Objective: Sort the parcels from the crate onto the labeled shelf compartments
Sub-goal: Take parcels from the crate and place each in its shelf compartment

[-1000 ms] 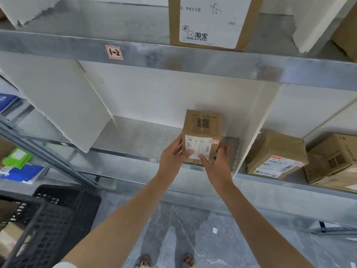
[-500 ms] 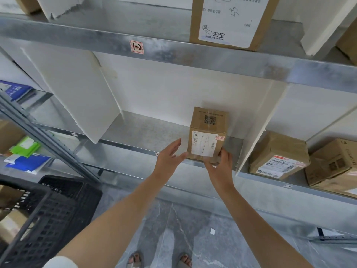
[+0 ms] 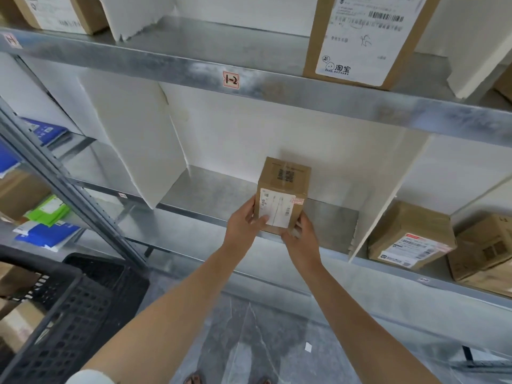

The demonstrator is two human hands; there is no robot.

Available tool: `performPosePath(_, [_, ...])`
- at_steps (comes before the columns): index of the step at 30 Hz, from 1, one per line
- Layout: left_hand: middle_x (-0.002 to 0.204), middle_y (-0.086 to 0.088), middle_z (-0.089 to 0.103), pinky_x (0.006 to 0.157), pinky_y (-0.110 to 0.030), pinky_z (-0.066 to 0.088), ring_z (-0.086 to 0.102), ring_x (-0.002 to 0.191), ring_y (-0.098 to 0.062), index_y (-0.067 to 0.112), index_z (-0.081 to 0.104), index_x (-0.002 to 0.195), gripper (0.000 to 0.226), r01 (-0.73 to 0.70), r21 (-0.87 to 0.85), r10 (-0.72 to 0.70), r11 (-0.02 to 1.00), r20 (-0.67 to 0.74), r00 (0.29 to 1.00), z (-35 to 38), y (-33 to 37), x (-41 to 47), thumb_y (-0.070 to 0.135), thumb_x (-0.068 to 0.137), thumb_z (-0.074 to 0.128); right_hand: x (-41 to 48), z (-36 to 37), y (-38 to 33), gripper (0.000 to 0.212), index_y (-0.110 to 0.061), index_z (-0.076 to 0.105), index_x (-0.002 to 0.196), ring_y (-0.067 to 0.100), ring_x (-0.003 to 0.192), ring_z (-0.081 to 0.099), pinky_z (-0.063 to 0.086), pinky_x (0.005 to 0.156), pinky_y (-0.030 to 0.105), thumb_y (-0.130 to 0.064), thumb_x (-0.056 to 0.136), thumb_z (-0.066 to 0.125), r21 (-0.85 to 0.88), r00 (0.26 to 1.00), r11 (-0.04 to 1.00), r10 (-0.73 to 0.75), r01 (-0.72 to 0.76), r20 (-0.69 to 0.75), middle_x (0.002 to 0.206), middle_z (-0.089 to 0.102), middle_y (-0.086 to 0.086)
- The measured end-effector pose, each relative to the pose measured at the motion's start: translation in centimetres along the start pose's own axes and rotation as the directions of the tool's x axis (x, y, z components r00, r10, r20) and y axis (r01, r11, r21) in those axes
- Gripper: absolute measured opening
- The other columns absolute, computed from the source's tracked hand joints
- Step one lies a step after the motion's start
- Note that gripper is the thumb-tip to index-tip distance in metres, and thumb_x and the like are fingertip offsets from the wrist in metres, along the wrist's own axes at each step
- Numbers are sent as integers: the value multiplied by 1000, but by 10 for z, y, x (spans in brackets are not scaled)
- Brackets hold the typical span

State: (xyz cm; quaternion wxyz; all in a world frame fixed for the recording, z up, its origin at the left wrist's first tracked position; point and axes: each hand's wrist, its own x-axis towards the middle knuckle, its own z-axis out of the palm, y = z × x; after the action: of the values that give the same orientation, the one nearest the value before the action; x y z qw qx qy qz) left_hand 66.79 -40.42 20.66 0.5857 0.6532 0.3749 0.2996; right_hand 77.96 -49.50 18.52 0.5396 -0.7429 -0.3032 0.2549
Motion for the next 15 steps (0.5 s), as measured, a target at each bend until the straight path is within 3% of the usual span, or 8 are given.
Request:
performPosePath(3, [127, 7, 64, 92, -24, 51, 62, 113, -19, 21, 57, 133, 44, 7, 7, -6, 1000, -67, 998, -26, -4, 4, 5, 93, 64, 3, 26, -8, 58, -39, 45, 137, 13, 116, 57, 51, 96, 30, -13, 90, 66, -40, 998, 999, -6, 8, 55, 134, 54, -5])
performPosePath(8, [127, 5, 66, 96, -26, 54, 63, 115, -14, 19, 58, 133, 47, 8, 26, -5, 1000, -134, 991, -70, -13, 22, -2, 91, 62, 16, 62, -28, 68, -23, 38, 149, 15, 116, 55, 45, 89, 21, 2, 89, 57, -112, 989, 993, -10, 26, 147, 135, 48, 2])
performPosePath(12, [117, 16, 67, 93, -13, 51, 64, 105, 6, 18, 60, 129, 45, 13, 44, -6, 999, -167, 986, -98, -16, 38, -8, 93, 55, 32, 89, -35, 76, -25, 33, 152, 19, 124, 54, 52, 97, 36, 2, 86, 61, -120, 978, 993, 6, 19, 209, 142, 47, 7])
performPosePath(15, [123, 12, 64, 93, -9, 48, 62, 109, -1, 16, 56, 134, 46, 37, 67, -24, 997, -188, 982, -112, -19, 49, -8, 95, 51, 40, 103, -39, 77, -25, 34, 152, 14, 122, 55, 50, 103, 40, 1, 85, 62, -56, 974, 998, 34, -22, 222, 144, 48, 5])
